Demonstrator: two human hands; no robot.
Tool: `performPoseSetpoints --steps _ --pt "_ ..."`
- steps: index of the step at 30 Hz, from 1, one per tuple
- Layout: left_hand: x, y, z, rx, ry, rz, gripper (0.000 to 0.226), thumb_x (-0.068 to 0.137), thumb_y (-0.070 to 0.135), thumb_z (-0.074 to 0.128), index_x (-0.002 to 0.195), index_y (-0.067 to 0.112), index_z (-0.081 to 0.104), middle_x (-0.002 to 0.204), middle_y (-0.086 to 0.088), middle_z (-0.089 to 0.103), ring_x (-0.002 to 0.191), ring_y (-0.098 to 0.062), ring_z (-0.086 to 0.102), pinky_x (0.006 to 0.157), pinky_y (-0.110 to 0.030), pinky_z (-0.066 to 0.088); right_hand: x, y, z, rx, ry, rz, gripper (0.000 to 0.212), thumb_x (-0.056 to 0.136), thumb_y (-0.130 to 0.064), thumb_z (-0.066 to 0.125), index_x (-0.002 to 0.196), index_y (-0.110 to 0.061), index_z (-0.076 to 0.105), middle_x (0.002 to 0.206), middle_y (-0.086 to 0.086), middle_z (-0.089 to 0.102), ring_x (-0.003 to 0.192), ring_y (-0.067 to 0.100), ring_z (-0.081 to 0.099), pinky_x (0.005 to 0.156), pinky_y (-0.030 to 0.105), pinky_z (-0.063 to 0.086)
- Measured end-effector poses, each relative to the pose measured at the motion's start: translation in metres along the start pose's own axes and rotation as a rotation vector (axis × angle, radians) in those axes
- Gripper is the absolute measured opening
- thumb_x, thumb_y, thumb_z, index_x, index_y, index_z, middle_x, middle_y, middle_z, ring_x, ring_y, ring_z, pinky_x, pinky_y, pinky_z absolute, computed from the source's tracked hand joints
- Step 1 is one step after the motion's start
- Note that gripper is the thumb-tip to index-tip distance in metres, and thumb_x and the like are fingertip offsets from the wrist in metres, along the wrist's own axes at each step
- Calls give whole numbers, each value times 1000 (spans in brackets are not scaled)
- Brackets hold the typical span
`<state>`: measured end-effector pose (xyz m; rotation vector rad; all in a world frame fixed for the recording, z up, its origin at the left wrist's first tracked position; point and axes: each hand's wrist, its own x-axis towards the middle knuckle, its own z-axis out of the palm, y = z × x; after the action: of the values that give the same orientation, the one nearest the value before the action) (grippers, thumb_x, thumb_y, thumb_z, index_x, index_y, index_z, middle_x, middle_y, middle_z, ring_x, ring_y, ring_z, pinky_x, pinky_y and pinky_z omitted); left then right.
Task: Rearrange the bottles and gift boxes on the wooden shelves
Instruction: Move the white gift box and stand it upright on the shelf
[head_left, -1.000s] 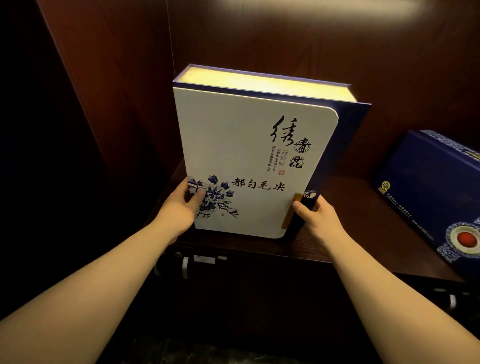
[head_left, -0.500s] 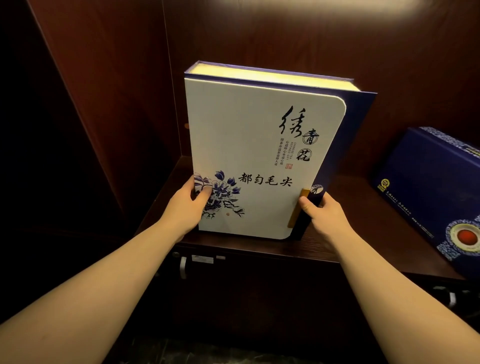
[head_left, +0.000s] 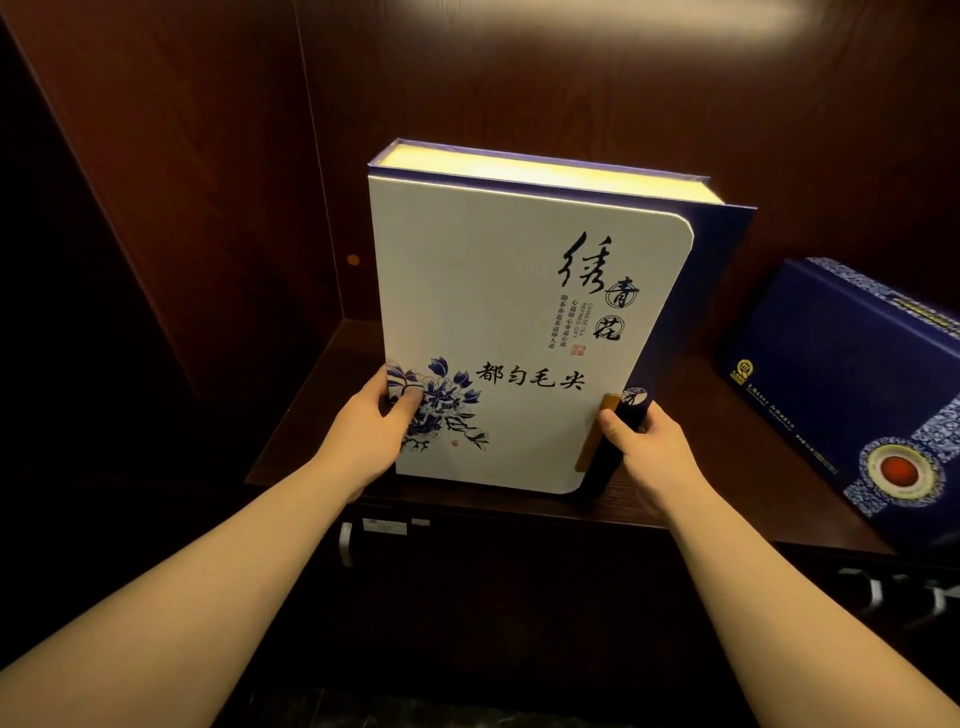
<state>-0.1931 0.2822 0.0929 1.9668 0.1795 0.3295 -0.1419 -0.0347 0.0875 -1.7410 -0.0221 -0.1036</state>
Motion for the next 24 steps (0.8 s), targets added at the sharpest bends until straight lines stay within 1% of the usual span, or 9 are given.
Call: performPoseSetpoints --steps 3,5,8,10,14,16,19,22,24 --pt "-2 -2 1 5 5 -9 34 97 50 54 129 42 55 110 29 61 102 0 56 78 -21 42 -2 1 -1 1 -10 -3 24 69 -51 71 93 -52 71 99 -22 75 95 5 70 84 31 52" --pt "-3 -2 2 15 15 -13 36 96 51 53 131 41 55 113 27 61 103 -1 55 79 -22 41 -1 1 -2 7 -18 -7 28 66 -55 71 94 -54 71 100 -22 75 98 8 70 87 33 52" --pt "-6 1 3 26 21 -10 27 96 51 53 124 49 53 104 35 58 93 11 54 72 -12 38 0 -1 -2 -7 -22 -8 31 63 -58 69 94 -55 69 98 -24 74 100 11 69 89 35 52" --pt "-8 4 4 35 30 -11 24 97 51 53 121 53 51 98 40 55 86 20 52 67 -7 36 1 -1 -3 -4 -22 -4 31 65 -55 70 95 -49 71 98 -23 75 100 11 69 89 35 53" --pt "-9 5 4 27 32 -18 25 96 52 53 122 53 52 96 41 54 85 22 49 68 -8 35 0 0 -5 -10 -5 -1 27 75 -45 72 101 -36 70 101 -13 76 103 14 68 90 36 52" --pt "-9 4 3 23 26 -11 26 97 51 54 123 52 53 97 41 55 87 20 48 70 -8 35 -2 3 -6 -3 -15 0 22 83 -37 72 105 -34 69 108 -10 74 105 16 68 95 41 52" --pt "-9 3 2 9 16 -9 27 97 49 54 124 50 54 101 37 57 92 15 51 71 -10 36 -4 5 -5 33 -21 11 19 90 -28 71 108 -33 69 109 -10 75 105 14 69 97 42 52" --pt "-10 2 3 -4 17 -11 26 97 49 54 123 49 56 101 36 60 97 12 53 74 -13 39 -5 5 -5 32 -16 11 20 92 -25 70 112 -30 68 111 -9 74 105 13 68 99 42 52" --pt "-11 1 2 -7 11 -9 27 96 50 54 123 47 56 103 35 61 99 10 54 78 -20 43 -6 5 -5 28 -18 16 19 92 -25 70 111 -31 68 113 -9 73 105 14 68 99 43 51"
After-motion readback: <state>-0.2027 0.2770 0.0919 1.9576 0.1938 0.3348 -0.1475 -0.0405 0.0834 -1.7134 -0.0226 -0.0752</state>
